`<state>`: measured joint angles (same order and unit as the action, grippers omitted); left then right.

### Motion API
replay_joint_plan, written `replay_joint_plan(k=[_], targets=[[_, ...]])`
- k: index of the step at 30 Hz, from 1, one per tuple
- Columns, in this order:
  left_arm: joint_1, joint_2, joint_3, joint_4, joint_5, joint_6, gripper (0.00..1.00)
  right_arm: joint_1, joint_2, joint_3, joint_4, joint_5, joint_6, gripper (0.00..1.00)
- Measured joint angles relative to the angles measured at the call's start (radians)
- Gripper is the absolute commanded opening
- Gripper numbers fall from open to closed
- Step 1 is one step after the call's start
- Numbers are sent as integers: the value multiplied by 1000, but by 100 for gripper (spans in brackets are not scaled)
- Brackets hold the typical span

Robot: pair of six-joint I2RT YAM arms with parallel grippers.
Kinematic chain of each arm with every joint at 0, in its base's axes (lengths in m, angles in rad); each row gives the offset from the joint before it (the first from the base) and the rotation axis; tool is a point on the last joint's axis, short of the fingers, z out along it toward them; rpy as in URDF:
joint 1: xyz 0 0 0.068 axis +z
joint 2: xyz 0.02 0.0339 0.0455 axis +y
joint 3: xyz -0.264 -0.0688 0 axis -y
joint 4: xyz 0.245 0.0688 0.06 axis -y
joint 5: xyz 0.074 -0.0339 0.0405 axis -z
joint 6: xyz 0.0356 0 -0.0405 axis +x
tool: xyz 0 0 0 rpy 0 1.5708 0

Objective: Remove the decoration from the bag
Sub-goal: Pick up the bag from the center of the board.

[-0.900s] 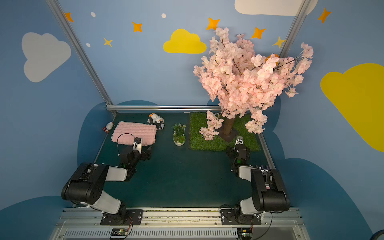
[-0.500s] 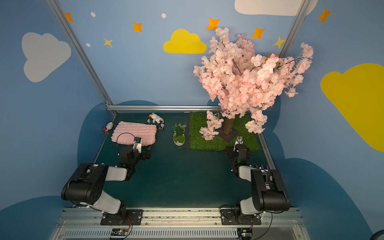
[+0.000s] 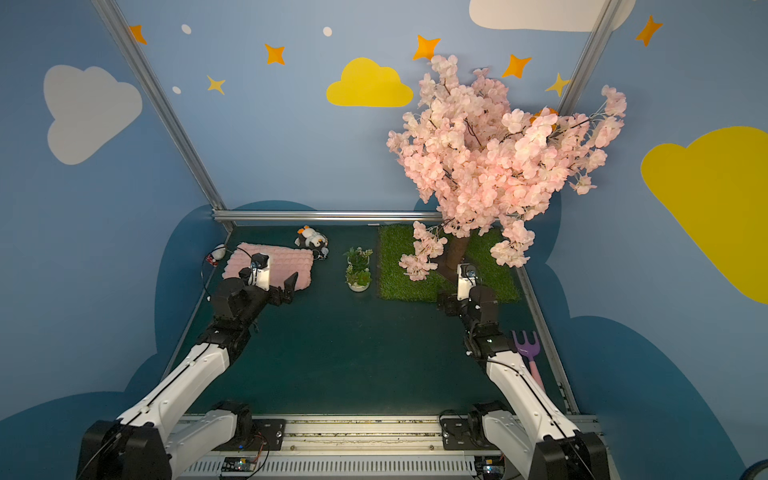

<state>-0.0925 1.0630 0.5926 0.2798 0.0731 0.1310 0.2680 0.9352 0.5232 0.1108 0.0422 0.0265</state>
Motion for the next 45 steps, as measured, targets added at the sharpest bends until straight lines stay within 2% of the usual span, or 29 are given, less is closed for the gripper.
replay_joint_plan(k=[8,15,23,28,36,45], targets=[[135,200,192,-237,205,94,100,179,-69,67,-248,-116,-24,98],[151,414,440,-334,316,200,100,368,-68,113,-328,-132,-69,98],[161,667,710,-441,350,251,99,492,64,222,-355,-129,-109,98],[171,826,873,-558,357,292,98,502,169,291,-356,-145,-137,98],[211,993,1075,-712,373,381,97,497,261,349,-362,-154,-169,98],[219,1148,1270,-790,362,413,96,426,357,424,-380,-193,-192,98]])
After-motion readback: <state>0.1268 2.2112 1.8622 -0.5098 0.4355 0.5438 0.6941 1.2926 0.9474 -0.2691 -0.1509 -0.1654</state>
